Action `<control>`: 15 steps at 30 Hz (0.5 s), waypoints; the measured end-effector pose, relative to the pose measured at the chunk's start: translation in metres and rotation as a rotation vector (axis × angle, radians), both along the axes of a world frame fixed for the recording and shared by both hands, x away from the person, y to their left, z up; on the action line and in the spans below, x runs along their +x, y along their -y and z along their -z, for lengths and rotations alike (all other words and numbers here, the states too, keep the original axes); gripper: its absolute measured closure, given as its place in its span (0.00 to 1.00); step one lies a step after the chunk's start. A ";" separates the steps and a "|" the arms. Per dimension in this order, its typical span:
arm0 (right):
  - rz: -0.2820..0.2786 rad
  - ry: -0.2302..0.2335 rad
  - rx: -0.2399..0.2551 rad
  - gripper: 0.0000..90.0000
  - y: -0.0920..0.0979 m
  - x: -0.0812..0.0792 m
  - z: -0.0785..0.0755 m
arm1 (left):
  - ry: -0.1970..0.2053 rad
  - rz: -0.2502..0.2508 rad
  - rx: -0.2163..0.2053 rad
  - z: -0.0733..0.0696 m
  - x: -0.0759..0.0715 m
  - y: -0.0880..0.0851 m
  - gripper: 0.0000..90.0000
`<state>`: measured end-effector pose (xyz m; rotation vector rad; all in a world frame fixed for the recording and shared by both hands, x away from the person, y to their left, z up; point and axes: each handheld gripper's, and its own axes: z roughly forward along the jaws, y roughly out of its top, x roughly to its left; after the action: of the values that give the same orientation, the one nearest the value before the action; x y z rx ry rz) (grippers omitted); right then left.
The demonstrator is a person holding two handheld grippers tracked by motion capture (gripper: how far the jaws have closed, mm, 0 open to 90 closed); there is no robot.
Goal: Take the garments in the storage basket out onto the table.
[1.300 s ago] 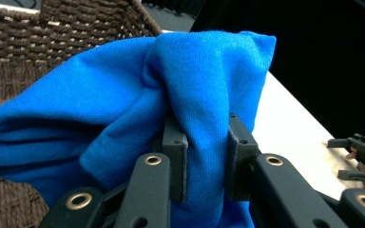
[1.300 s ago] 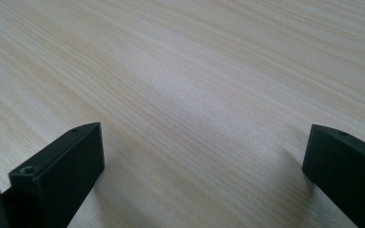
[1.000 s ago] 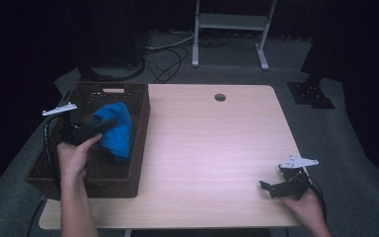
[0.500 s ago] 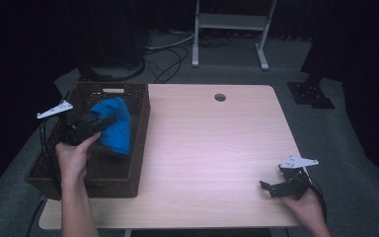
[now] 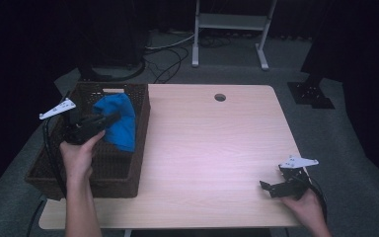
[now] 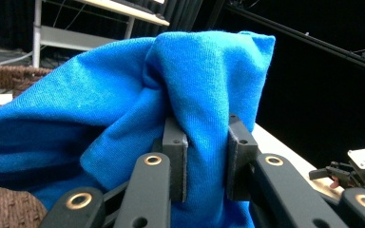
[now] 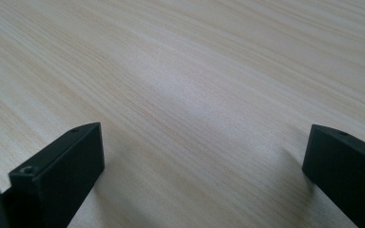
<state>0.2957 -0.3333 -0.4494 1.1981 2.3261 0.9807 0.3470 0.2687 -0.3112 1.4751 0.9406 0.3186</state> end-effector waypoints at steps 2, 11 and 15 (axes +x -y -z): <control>0.000 0.000 0.000 0.00 0.000 0.000 0.000 | 0.003 0.003 0.006 -0.001 0.000 0.003 0.83; -0.001 0.002 0.000 0.00 0.000 0.000 0.000 | 0.027 0.022 0.022 -0.007 -0.001 0.019 0.83; -0.002 0.002 0.000 0.00 0.000 0.000 0.000 | 0.034 0.035 0.014 -0.009 0.000 0.028 0.83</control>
<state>0.2957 -0.3333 -0.4495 1.1946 2.3268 0.9816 0.3467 0.2409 -0.3019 1.4934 0.8859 0.3241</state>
